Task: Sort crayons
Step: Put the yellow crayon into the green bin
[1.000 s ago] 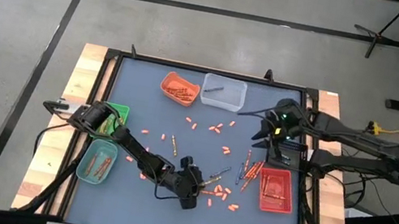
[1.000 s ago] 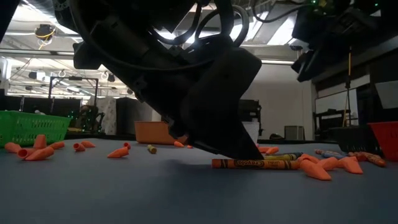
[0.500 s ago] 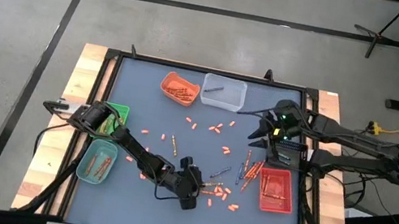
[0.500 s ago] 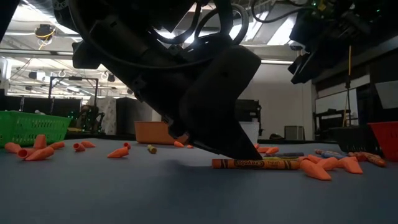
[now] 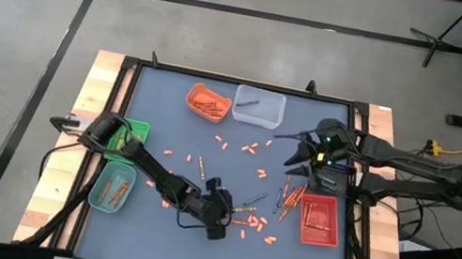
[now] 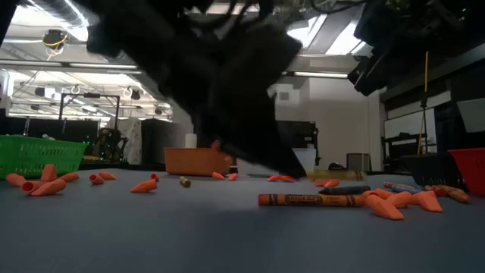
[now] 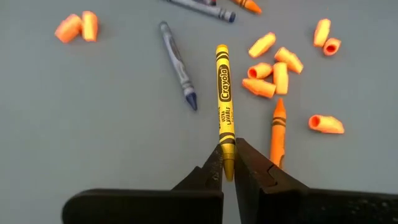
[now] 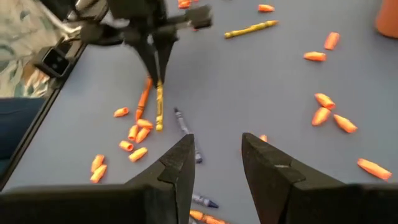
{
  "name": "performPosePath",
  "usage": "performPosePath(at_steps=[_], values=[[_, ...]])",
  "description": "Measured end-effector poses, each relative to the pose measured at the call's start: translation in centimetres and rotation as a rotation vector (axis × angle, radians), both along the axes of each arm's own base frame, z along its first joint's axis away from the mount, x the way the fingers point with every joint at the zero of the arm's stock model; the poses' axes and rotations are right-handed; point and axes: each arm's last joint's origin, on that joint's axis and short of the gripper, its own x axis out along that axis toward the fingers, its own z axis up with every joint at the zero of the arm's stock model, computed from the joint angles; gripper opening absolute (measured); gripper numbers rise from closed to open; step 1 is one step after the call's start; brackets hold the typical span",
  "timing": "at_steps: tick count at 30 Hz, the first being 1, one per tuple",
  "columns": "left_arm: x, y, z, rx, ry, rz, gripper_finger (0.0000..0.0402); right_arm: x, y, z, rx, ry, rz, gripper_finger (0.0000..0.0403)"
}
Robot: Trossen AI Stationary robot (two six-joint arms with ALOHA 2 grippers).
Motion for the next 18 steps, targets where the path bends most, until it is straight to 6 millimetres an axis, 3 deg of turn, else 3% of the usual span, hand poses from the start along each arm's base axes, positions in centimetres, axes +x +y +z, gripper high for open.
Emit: performPosePath(at_steps=[10, 18], values=[[-2.5, 1.0, 5.9, 0.012, 0.059, 0.023, 0.0001, 0.8, 3.1, 0.3, -0.089, -0.045, 0.095, 0.0131], [-8.1, 3.1, 11.9, -0.011, 0.172, 0.206, 0.0001, 1.2, 4.4, -0.1, -0.164, -0.021, 0.088, 0.0131]])
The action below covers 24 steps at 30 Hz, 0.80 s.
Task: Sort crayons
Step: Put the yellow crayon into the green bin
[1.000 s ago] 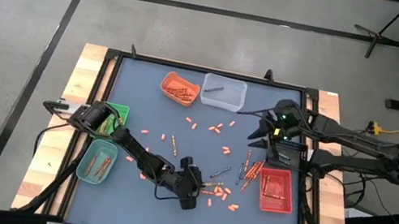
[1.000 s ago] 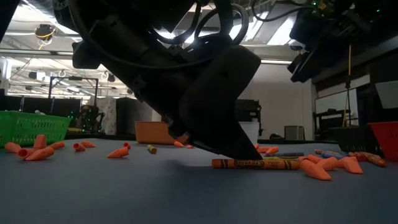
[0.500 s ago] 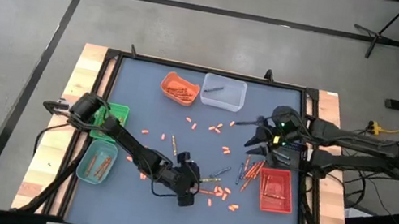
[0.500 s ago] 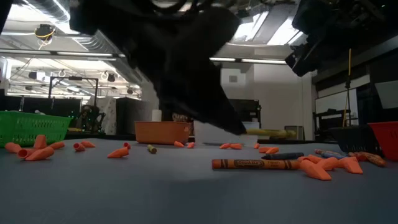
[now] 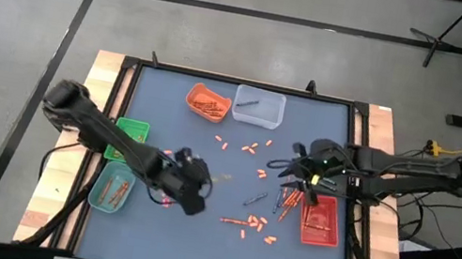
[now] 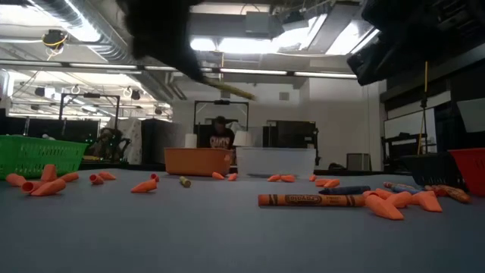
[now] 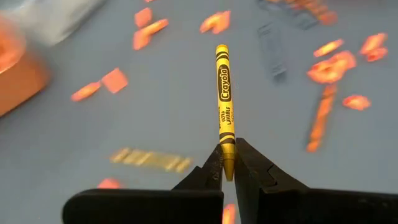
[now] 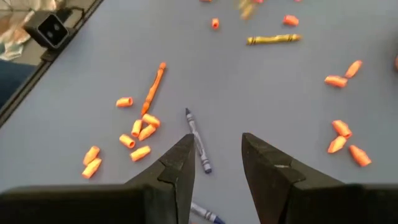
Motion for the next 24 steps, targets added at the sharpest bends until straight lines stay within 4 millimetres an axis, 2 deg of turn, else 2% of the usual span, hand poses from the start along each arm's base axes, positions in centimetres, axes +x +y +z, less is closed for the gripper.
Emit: performPosePath(at_steps=[6, 13, 17, 20, 24], values=[[-5.6, 1.8, 2.5, -0.039, 0.174, 0.218, 0.0001, 0.7, 0.5, -1.1, -0.003, 0.063, 0.023, 0.0131], [-11.0, 3.0, 3.7, -0.074, 0.424, 0.509, 0.0001, 1.8, 0.6, -2.9, -0.003, 0.155, 0.028, 0.0131], [-12.0, 3.0, 3.6, -0.088, 0.489, 0.603, 0.0001, 2.4, 0.6, -4.0, 0.002, 0.21, 0.033, 0.0131], [-12.2, 3.0, 2.7, -0.1, 0.514, 0.634, 0.0001, 3.0, 0.7, -4.8, 0.004, 0.23, 0.035, 0.0131], [-12.5, 3.3, 1.1, -0.123, 0.581, 0.764, 0.0001, 4.1, 0.9, -5.5, 0.049, 0.207, 0.076, 0.0131]])
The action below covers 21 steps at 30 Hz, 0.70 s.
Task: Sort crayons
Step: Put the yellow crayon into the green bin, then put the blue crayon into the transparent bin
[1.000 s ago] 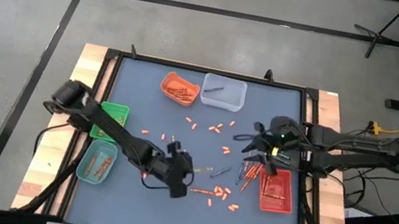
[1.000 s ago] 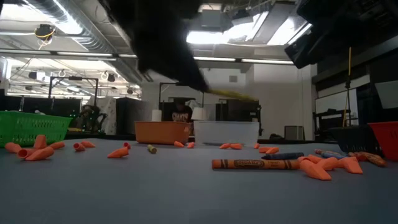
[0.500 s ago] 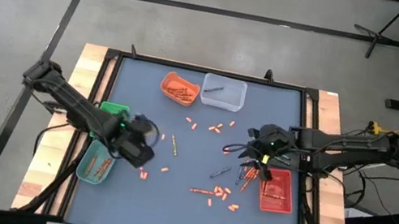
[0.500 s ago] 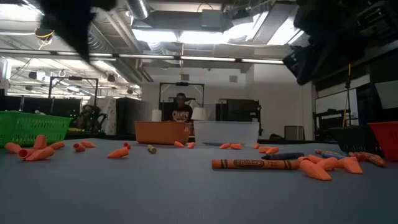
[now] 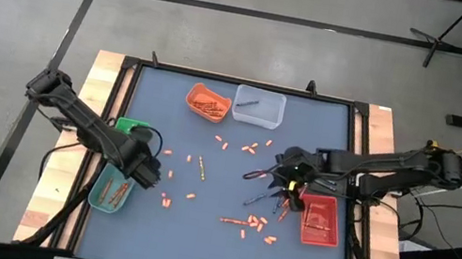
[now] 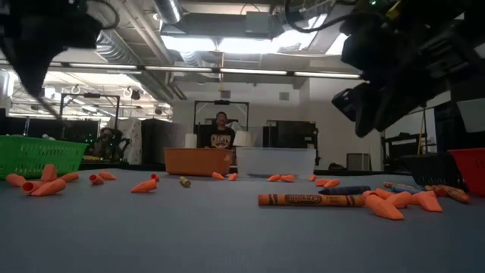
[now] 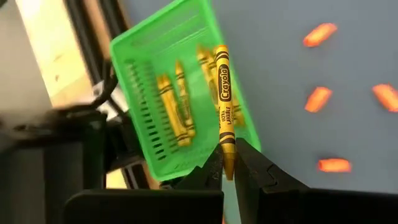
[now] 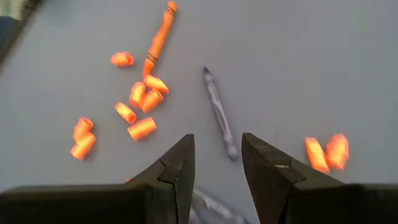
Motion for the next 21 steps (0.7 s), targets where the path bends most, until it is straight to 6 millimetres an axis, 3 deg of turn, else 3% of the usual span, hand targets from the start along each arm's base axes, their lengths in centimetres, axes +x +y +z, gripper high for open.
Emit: performPosePath(at_steps=[11, 17, 21], values=[[-2.1, 0.9, -3.9, 0.087, 0.088, 0.16, 0.0014, 1.2, 0.5, -1.1, 0.054, -0.019, 0.052, 0.0131], [-2.3, 1.0, -4.4, 0.09, 0.092, 0.162, 0.0049, 1.0, 2.3, -1.1, 0.018, -0.024, 0.103, 0.0131], [-2.2, 1.0, -4.4, 0.088, 0.086, 0.162, 0.0072, 1.0, 3.3, -1.2, -0.118, -0.04, 0.061, 0.0131]])
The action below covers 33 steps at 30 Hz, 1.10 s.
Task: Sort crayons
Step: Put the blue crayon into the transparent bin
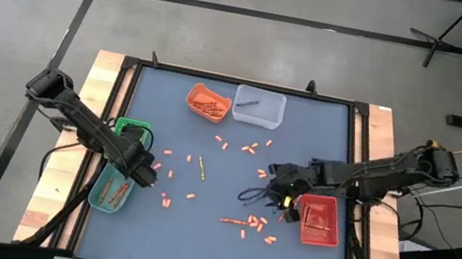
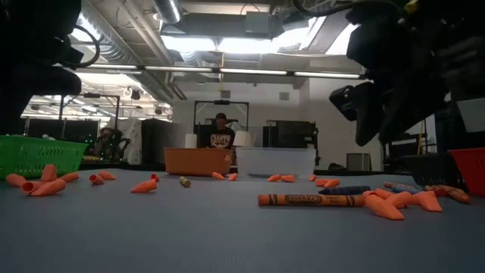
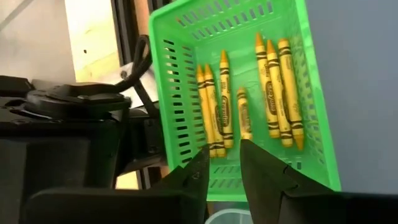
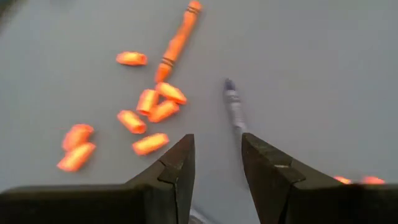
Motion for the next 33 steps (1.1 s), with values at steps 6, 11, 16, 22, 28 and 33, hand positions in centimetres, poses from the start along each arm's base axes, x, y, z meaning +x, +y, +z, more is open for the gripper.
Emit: performPosePath(at_steps=[6, 11, 16, 22, 28, 33], values=[[0.5, -0.2, -0.3, -0.024, -0.057, -0.002, 0.008, 0.0, 0.3, 0.0, -0.125, -0.029, -0.072, 0.0131], [0.6, -0.3, -0.3, -0.032, -0.076, -0.002, 0.0079, 0.0, 0.3, 0.0, -0.123, -0.028, -0.076, 0.0131], [0.7, -0.3, -0.4, -0.035, -0.081, -0.002, 0.0079, 0.3, 0.4, -0.6, -0.108, -0.012, -0.06, 0.0131], [0.7, -0.3, -0.4, -0.037, -0.087, -0.002, 0.0079, 1.5, 0.7, -2.6, -0.103, 0.002, -0.054, 0.0131], [0.8, -0.3, -0.4, -0.033, -0.089, -0.005, 0.0079, 1.9, 0.7, -4.4, -0.126, 0.055, -0.058, 0.0131], [0.8, -0.3, -0.4, -0.034, -0.091, -0.005, 0.0079, 2.0, 0.7, -4.9, -0.141, 0.069, -0.066, 0.013]])
